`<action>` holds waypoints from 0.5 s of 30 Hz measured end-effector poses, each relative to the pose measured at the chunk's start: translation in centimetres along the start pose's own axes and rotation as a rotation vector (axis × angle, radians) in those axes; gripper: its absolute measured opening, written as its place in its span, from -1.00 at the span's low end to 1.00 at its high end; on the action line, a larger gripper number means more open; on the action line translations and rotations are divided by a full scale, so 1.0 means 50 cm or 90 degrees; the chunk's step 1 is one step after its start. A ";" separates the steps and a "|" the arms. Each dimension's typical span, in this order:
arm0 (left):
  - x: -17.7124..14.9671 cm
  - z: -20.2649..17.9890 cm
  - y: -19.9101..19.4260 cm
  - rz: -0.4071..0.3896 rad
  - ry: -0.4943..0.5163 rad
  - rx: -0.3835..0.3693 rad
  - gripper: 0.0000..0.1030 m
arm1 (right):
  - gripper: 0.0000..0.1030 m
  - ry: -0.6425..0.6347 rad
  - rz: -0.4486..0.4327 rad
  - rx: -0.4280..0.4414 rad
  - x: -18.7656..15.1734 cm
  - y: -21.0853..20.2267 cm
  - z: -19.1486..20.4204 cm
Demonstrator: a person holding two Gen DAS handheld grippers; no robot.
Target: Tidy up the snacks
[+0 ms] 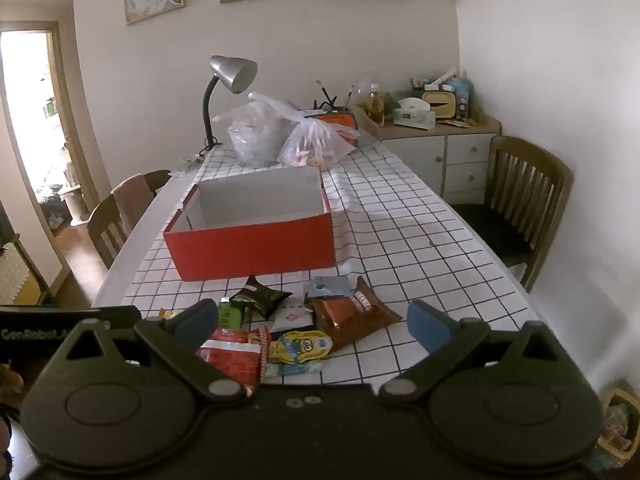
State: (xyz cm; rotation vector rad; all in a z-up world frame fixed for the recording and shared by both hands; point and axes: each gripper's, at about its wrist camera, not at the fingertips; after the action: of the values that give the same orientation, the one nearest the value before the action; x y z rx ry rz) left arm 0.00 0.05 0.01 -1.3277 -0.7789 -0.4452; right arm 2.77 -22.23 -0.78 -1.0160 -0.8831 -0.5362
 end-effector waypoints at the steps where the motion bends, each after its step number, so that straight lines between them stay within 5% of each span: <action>1: 0.000 0.000 0.000 -0.001 0.000 0.000 0.95 | 0.96 0.000 0.000 -0.002 0.000 -0.001 0.001; 15: -0.003 0.011 -0.011 -0.008 -0.004 0.005 0.95 | 0.97 -0.003 0.000 -0.002 0.004 0.004 0.016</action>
State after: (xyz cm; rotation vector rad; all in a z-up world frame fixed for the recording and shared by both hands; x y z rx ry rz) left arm -0.64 0.46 0.28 -1.3177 -0.7938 -0.4469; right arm 2.74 -21.39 -0.51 -1.0194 -0.8866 -0.5362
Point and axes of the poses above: each gripper's, at about its wrist camera, not at the fingertips, and y roughly the way its jaws point, z to its left, x to its top, and after that the axes turned 13 degrees about x, right-handed
